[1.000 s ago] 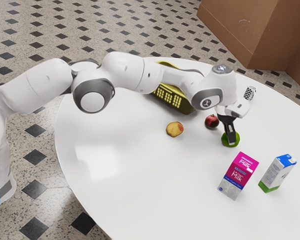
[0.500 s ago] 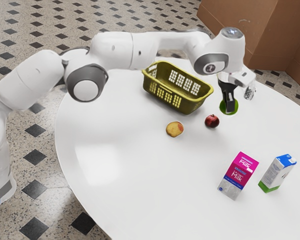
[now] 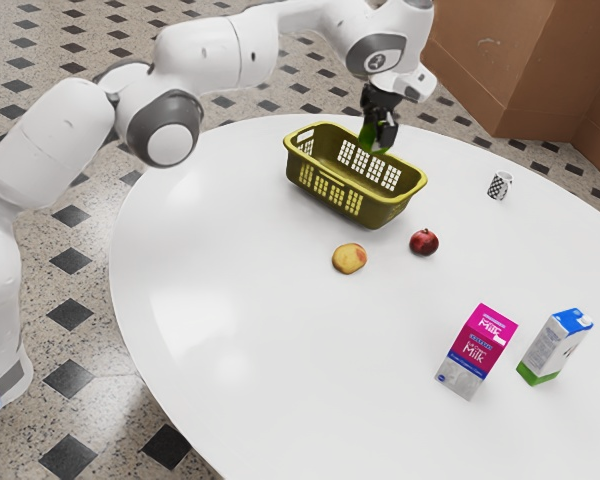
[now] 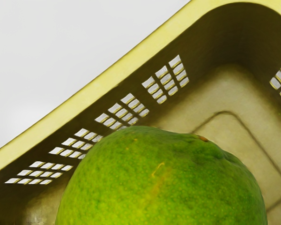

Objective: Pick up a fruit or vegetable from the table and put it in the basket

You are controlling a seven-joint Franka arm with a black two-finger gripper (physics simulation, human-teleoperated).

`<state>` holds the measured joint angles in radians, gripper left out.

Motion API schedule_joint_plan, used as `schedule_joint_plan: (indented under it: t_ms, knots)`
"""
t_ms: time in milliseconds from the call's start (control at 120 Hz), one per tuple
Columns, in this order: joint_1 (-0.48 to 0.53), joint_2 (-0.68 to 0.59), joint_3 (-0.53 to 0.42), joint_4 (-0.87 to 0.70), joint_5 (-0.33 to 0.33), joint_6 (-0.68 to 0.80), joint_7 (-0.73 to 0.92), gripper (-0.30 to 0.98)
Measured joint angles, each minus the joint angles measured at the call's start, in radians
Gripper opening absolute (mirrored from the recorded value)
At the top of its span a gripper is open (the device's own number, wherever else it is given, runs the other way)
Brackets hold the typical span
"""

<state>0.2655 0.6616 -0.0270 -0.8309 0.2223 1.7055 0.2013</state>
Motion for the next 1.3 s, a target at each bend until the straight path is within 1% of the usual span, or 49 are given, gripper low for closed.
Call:
schedule_joint_plan:
  t_ms: [367,833,850,908,967,1058,1150,1200,1233,1300]
  knots:
    - [0.05,0.038,-0.008,-0.01,-0.014,-0.023,0.009,0.22]
    - [0.072,0.075,-0.009,-0.01,-0.03,0.05,0.015,0.22]
    - [0.074,0.076,-0.009,-0.01,-0.03,0.052,0.015,0.22]
    - [0.077,0.083,-0.008,-0.01,-0.033,0.061,0.02,0.38]
    - [0.082,0.089,-0.008,-0.01,-0.039,0.068,0.027,0.47]
    - [0.084,0.092,-0.008,-0.01,-0.046,0.076,0.038,0.56]
    - [0.082,0.087,-0.007,-0.009,-0.049,0.074,0.047,0.61]
    - [0.073,0.037,-0.018,-0.006,-0.055,0.028,0.051,0.63]
    - [0.067,-0.012,-0.035,-0.006,-0.076,-0.018,0.051,0.63]
    - [0.062,-0.068,-0.062,-0.007,-0.165,-0.119,0.036,0.65]
